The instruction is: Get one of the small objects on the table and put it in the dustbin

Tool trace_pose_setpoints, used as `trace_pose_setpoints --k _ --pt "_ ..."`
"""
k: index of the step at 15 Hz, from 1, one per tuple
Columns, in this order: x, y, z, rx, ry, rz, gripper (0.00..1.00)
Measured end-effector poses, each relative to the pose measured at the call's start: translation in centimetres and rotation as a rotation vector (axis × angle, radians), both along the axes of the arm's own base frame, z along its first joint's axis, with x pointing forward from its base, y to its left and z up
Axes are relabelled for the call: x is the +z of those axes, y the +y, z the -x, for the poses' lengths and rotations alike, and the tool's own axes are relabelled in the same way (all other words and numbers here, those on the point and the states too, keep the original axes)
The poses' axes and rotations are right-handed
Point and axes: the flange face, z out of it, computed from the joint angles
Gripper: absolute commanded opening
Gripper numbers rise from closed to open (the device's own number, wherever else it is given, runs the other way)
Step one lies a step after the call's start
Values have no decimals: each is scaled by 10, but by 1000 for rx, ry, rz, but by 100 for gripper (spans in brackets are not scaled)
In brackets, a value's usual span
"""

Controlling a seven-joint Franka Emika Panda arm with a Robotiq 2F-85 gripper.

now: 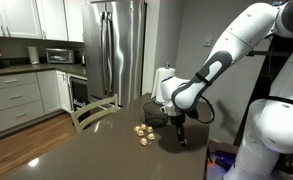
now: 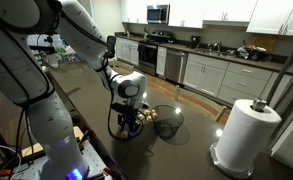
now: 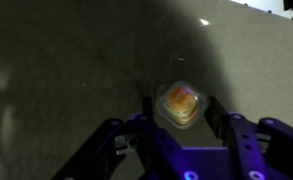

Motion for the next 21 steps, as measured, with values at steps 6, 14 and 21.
trace_pose_setpoints --k 6,14,21 --pt "3 -5 -2 -1 -9 8 9" --pt "24 -6 9 -15 42 11 10" --pt "65 2 6 31 -33 106 10"
